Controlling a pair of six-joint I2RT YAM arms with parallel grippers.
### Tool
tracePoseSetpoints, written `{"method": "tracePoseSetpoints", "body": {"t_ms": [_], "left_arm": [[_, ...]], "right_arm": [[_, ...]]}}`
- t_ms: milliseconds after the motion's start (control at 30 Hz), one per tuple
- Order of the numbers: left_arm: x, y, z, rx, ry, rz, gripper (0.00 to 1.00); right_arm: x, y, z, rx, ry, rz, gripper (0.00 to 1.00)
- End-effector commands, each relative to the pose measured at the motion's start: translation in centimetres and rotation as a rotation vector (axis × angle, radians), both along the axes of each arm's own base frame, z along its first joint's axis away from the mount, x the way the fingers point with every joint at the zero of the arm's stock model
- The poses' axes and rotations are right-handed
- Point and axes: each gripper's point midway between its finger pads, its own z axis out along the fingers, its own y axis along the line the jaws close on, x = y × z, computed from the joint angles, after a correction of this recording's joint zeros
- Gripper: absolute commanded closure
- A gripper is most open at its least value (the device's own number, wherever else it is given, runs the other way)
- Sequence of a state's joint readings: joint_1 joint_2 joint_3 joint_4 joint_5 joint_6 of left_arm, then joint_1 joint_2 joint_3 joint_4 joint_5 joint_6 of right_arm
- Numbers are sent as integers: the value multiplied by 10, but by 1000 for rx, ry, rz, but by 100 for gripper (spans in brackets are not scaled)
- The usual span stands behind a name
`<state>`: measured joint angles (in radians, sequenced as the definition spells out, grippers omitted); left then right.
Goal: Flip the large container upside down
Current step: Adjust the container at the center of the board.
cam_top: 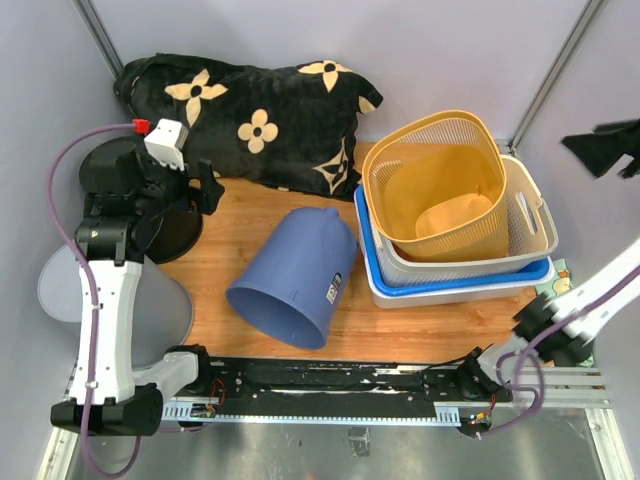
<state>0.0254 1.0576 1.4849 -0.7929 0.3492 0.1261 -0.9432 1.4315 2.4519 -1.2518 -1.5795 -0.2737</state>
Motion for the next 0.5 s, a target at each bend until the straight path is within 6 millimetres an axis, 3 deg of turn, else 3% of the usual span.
{"method": "tracePoseSetpoints", "body": {"t_ms": [0, 33, 100, 233, 367, 467], "left_arm": [[17, 29, -36, 53, 56, 147, 1], [18, 34, -40, 66, 58, 176, 1], [17, 44, -43, 79, 43, 231, 1], [10, 66, -45, 23, 27, 403, 1], [-1, 67, -59, 34, 73, 388, 1], [-3, 76, -77, 30, 143, 419, 1]], "right_arm": [[78, -84, -32, 303, 206, -245, 11], [91, -95, -17, 310, 85, -294, 9], [98, -86, 12, 282, -108, -342, 6], [128, -18, 48, 166, -138, -318, 5], [120, 47, 46, 31, -191, -261, 5], [104, 74, 45, 42, -173, -181, 4]]}}
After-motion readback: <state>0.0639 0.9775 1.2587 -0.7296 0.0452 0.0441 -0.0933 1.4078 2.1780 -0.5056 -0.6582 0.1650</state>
